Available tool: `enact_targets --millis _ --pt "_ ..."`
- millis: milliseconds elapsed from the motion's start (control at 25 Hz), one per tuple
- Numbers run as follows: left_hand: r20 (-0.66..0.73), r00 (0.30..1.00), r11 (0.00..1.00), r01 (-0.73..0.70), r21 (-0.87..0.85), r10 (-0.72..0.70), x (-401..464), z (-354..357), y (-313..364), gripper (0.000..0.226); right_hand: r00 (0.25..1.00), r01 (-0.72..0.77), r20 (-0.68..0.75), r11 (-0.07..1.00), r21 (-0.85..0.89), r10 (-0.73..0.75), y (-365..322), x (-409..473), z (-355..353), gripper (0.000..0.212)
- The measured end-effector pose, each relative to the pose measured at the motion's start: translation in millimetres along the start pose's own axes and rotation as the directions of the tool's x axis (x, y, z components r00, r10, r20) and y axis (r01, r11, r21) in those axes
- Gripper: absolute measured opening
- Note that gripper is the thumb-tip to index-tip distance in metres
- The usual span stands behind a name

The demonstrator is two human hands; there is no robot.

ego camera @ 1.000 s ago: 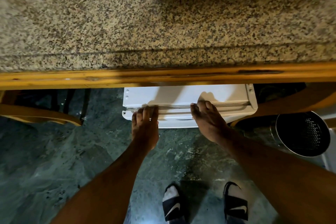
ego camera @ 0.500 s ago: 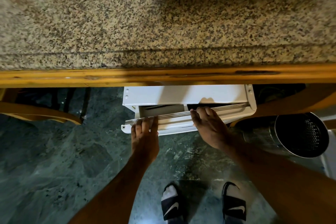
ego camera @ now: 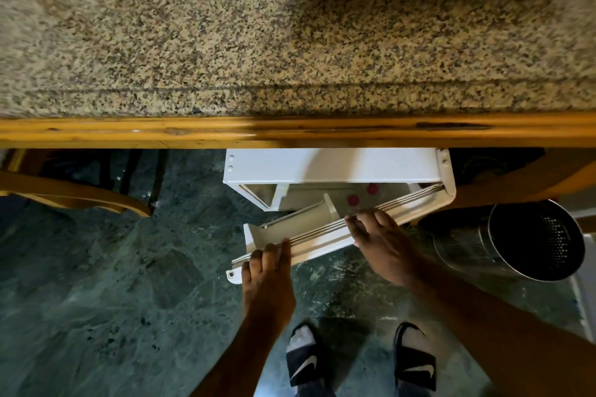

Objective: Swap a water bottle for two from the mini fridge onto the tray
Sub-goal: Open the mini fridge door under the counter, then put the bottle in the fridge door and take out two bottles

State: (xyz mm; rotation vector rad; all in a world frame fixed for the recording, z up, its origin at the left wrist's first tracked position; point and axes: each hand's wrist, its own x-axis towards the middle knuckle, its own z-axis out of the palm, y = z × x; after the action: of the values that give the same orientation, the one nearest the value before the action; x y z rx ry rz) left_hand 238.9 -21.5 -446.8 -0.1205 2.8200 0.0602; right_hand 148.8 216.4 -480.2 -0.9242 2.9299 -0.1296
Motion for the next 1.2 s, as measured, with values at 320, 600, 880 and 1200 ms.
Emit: enact_targets --millis 320,600,880,1200 --pt "0.048 0.974 0.968 -0.213 -0.132 0.221 -42.4 -2.0 3.2 0.044 0.997 0.013 0.081 0.998 0.059 -0.018 -7.5 -46.1 -20.8 0.068" --pt "-0.089 0.952 0.916 -0.307 -0.259 0.294 -33.3 5.4 0.4 0.033 0.997 -0.078 0.016 0.982 0.170 0.077 -13.3 -98.9 -18.7 0.044" --pt "0.012 0.931 0.919 -0.359 -0.163 0.365 29.9 0.8 29.7 0.019 0.946 -0.319 -0.020 0.939 0.131 0.324 -17.3 -138.8 -17.0 0.041" --pt "0.035 0.770 0.770 -0.634 -0.077 0.637 83.4 12.3 92.5 0.019 0.769 -0.634 0.040 0.754 0.171 0.638 -28.8 -165.8 -17.4 0.040"
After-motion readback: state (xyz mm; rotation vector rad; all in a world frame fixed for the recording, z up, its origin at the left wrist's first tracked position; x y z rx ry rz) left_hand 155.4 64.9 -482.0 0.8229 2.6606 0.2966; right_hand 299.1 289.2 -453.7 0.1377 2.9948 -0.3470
